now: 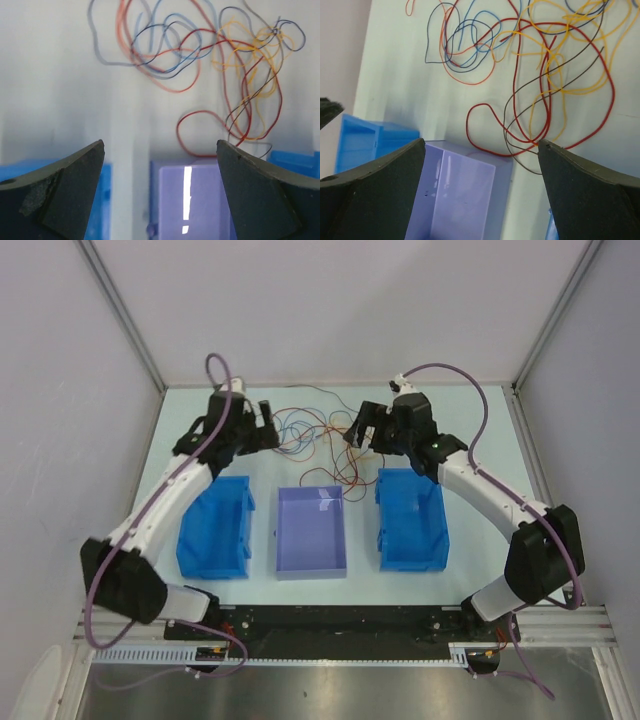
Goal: Untangle the cables
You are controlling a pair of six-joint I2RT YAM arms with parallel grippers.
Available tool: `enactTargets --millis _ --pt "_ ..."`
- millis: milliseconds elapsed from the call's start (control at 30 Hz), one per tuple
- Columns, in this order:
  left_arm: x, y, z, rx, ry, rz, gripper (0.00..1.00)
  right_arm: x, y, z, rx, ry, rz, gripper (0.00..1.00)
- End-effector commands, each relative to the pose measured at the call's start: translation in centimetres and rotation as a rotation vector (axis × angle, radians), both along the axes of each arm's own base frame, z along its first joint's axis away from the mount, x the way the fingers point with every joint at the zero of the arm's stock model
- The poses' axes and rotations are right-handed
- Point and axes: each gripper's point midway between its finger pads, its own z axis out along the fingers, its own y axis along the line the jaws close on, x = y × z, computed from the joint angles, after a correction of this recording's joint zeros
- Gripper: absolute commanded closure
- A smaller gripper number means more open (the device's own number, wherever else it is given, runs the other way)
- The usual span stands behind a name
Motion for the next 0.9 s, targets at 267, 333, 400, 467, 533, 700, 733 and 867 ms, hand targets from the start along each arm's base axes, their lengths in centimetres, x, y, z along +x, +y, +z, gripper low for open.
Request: enactTargets --millis 267,333,400,467,533,700,733,867 --pt "11.5 -12.2 -3.8 -0.054 0.064 -0.214 0.04 0.5 -5.4 0.6 -0.124 0.070 -0.073 0.04" --pt "12.4 -13.5 -6.0 -0.047 0.096 -0.234 0.06 0.4 -6.1 0.4 -0.129 0.084 -0.075 0.06" --pt "13.2 -14.7 -7.1 -0.040 0.110 -0.249 0.08 0.2 -6.5 0.4 -0.130 0.095 -0.075 0.07" --pt "13.5 -16.0 -7.4 -0.059 0.115 -0.282 0.11 0.2 -6.9 0.2 -0.127 0.106 -0.077 0.08" --pt "13.7 -16.7 -8.5 -0.059 0.123 -0.295 0.13 0.2 -7.1 0.0 -0.130 0.117 -0.080 0.09" --pt "14.2 -17.4 -11.2 -0.042 0.160 -0.293 0.18 0.0 -6.9 -0.5 -0.121 0.142 -0.074 0.10" --pt "14.5 -17.6 -11.1 -0.046 0.157 -0.296 0.25 -0.1 -6.9 -0.4 -0.119 0.141 -0.071 0.11" --pt "15.3 -18.5 -11.2 -0.043 0.145 -0.315 0.58 -0.1 -6.7 -0.7 -0.117 0.154 -0.068 0.12"
